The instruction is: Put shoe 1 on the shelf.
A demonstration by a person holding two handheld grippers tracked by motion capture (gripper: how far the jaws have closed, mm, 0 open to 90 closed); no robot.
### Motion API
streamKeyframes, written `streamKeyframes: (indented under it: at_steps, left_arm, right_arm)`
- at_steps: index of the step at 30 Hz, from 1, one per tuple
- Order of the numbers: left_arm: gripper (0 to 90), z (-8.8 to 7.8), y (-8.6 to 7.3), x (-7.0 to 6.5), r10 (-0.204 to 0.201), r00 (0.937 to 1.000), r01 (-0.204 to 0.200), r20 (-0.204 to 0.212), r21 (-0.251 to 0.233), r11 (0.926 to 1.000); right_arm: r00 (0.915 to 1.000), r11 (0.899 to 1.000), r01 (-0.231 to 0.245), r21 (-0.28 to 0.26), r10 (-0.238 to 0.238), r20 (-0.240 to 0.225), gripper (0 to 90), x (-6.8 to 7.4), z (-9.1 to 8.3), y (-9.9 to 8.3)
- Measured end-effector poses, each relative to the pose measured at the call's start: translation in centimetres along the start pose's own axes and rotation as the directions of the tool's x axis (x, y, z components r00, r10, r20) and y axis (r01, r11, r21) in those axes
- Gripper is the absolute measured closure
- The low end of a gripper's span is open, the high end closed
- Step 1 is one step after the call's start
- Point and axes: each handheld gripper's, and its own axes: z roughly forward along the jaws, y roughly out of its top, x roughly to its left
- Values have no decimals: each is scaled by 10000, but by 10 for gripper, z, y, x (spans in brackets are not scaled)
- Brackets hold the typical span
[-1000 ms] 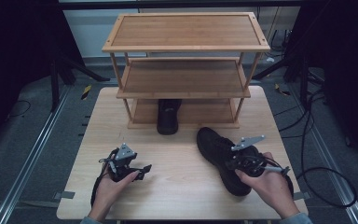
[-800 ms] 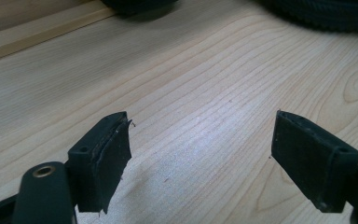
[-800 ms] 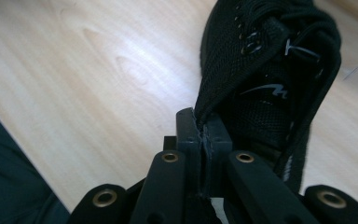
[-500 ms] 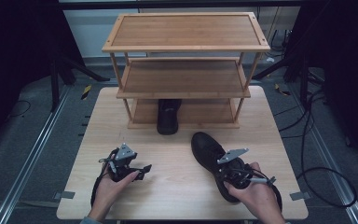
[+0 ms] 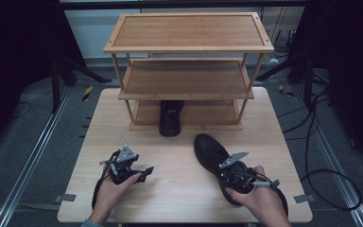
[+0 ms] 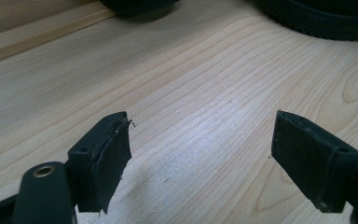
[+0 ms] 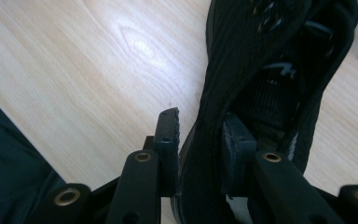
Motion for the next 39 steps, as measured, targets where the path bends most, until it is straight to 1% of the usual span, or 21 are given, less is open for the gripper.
streamKeyframes:
  at_steps: [4,5,10,13,16,19,20,23,24,25,28,29,30,31,32,33,34,36,37,38,39]
  left_arm:
    - [186,1,0,-2,55,10000,-55,51,33,10000]
    - [185,1,0,-2,55,10000,-55,51,33,10000]
    - [185,1,0,-1,20,10000,-20,45,35,10000]
    - [186,1,0,-1,15,10000,-15,37,22,10000]
    - [186,0,0,0,-5,10000,5,22,-3,10000]
    - [186,-1,0,1,-27,10000,27,8,-21,10000]
    - [186,-1,0,1,-37,10000,37,6,-31,10000]
    - [186,-1,0,1,-39,10000,39,-8,-38,10000]
    - [186,-1,0,1,-31,10000,31,-10,-38,10000]
    - [187,-1,0,1,-28,10000,28,-17,-34,10000]
    - [187,-2,0,2,-42,10000,42,-46,-45,10000]
    - [186,-2,0,2,-42,10000,42,-46,-45,10000]
    - [186,-2,0,3,-58,10000,58,-54,-56,10000]
    - [187,-2,0,3,-88,9999,87,-72,-78,9999]
    - [187,-3,0,4,-91,9999,90,-70,-80,9999]
    - [187,-3,0,4,-84,9999,83,-73,-73,9999]
    - [187,-3,0,4,-84,9999,83,-73,-73,9999]
    - [187,-3,0,4,-90,9999,89,-95,-79,9999]
    - [187,-3,0,4,-90,9999,89,-95,-79,9999]
    - [187,-4,0,5,-49,9999,48,-125,-78,10000]
    - [187,-4,0,5,-55,9999,54,-126,-101,9999]
  right_arm:
    - [9999,9991,-61,425,67,-141,702,-2,5,0]
    - [9998,9986,-29,536,38,-170,712,-2,7,0]
    - [9996,9971,-112,749,132,-267,797,-5,15,3]
    - [9989,9963,-313,799,339,-314,869,-8,19,5]
    - [9981,9961,-410,785,444,-420,881,-9,19,5]
    - [9975,9975,-547,457,566,-415,886,-12,16,3]
    - [9965,9975,-682,170,690,-477,886,-14,13,3]
    - [9940,9939,-1006,-461,984,-469,887,-19,5,5]
    - [9940,9939,-1006,-461,984,-469,887,-19,5,5]
    - [9913,9888,-1251,-815,1211,-523,887,-23,0,6]
    - [9894,9808,-1405,-1354,1339,-566,887,-28,-5,8]
    - [9894,9808,-1405,-1354,1339,-566,887,-28,-5,8]
    - [9893,9780,-1427,-1522,1360,-536,887,-30,-7,9]
    - [9870,9689,-1592,-1893,1522,-512,887,-32,-11,11]
    - [9868,9649,-1609,-2074,1535,-514,887,-34,-13,12]
    - [9848,9589,-1725,-2251,1634,-583,887,-35,-15,14]
    - [9848,9589,-1725,-2251,1634,-583,887,-35,-15,14]
    - [9805,9472,-1952,-2545,1823,-738,887,-39,-21,19]
    - [9805,9472,-1952,-2545,1823,-738,887,-39,-21,19]
    - [9726,9337,-2285,-2756,2062,-1077,886,-43,-23,22]
    - [9693,9270,-2411,-2873,2150,-1196,886,-45,-23,23]
